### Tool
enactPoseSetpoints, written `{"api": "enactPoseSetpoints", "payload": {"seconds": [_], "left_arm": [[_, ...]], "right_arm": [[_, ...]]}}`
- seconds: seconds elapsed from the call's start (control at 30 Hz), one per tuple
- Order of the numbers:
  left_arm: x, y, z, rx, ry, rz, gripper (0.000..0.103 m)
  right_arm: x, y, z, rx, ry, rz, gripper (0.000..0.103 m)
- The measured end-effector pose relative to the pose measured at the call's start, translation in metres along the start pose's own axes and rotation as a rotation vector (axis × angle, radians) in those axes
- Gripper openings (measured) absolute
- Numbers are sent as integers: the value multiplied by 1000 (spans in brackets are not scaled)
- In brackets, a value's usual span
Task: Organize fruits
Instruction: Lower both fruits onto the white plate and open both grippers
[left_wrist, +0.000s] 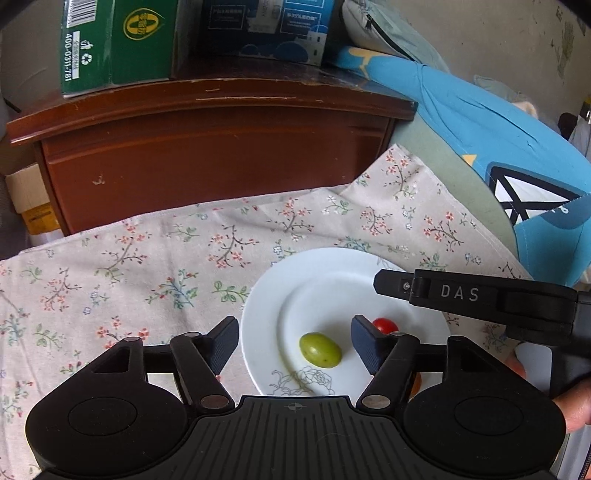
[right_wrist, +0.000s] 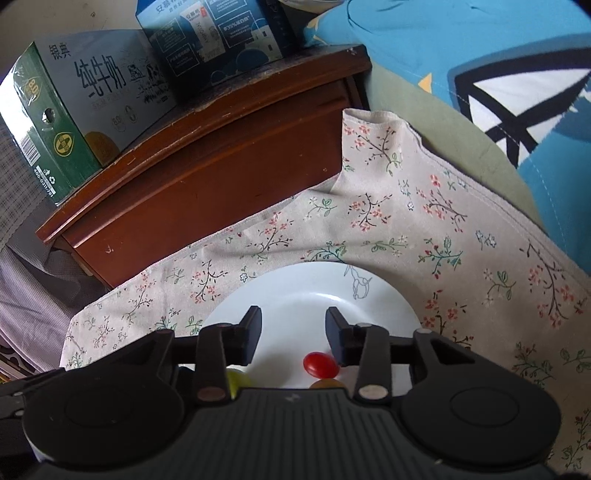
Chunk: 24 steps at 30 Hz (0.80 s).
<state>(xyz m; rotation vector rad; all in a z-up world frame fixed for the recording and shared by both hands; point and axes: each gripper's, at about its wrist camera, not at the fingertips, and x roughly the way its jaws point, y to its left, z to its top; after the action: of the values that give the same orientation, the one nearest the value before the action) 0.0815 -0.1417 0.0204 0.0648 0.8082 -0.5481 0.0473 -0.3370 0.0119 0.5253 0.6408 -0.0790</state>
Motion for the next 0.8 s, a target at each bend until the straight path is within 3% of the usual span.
{"api": "enactPoseSetpoints", "payload": {"seconds": [0.37, 0.8], "left_arm": [[-25, 6, -10, 42, 42, 124, 74], [-49, 13, -31, 65, 59, 181, 74]], "right_arm": [[-15, 11, -14, -37, 28, 13, 47], [-41, 26, -43, -73, 34, 28, 51]]}}
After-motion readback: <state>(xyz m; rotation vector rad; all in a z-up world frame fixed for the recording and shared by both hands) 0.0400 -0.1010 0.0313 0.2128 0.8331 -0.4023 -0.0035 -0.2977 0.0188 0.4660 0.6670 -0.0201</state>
